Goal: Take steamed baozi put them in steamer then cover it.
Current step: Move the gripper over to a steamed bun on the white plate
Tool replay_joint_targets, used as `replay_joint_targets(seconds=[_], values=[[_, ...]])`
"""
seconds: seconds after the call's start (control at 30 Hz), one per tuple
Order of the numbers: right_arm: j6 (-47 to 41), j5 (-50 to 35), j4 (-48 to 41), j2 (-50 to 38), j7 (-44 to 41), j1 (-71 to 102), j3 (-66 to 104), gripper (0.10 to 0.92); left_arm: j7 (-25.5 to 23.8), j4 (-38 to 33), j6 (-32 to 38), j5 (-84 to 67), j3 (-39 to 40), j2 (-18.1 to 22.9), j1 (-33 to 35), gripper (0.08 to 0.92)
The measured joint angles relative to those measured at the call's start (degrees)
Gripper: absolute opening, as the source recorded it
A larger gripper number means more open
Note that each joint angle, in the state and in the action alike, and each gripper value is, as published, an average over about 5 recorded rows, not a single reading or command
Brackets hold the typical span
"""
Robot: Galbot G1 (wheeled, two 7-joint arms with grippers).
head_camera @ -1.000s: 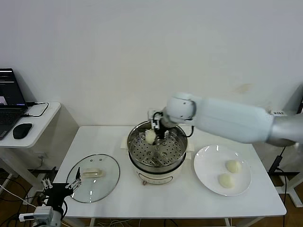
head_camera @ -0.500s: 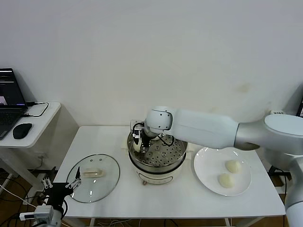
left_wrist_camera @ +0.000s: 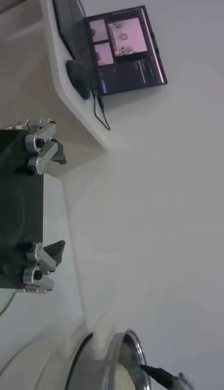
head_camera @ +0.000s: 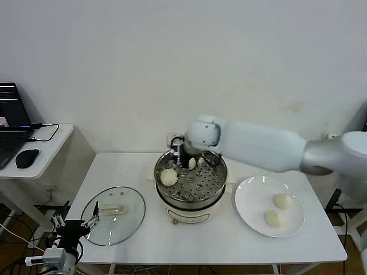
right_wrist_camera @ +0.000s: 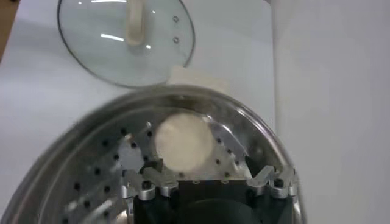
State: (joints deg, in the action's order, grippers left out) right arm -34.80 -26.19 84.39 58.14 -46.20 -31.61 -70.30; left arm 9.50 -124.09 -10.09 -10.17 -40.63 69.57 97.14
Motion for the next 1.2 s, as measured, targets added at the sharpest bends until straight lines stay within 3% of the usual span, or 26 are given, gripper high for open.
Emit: replay_joint_targets(seconds=[0.3, 0.63, 0.87, 1.2], values=[[9.8, 11.61, 8.93, -18.27, -10.31, -1.72, -0.85, 0.823, -0.04, -0.11, 0.1, 0.32, 0.49, 0.37, 0.7, 0.823], [17.06, 23.63, 14.38, -34.57, -13.39, 9.39, 6.32, 0.823, -0.01, -0.22, 0.12, 0.66, 0.62, 0.92, 1.11, 0.823], [19.24, 29.54, 14.04, -38.92, -12.68, 23.89, 16.33, 0.823, 0.03, -0.42, 0.12, 1.3, 0.55, 1.12, 1.85, 0.823], [20.28, 33.92, 10.71, -38.16, -10.63, 39.17, 26.99, 0.823, 0.07, -0.51, 0.05, 1.54, -0.14, 1.06, 2.74, 0.823]])
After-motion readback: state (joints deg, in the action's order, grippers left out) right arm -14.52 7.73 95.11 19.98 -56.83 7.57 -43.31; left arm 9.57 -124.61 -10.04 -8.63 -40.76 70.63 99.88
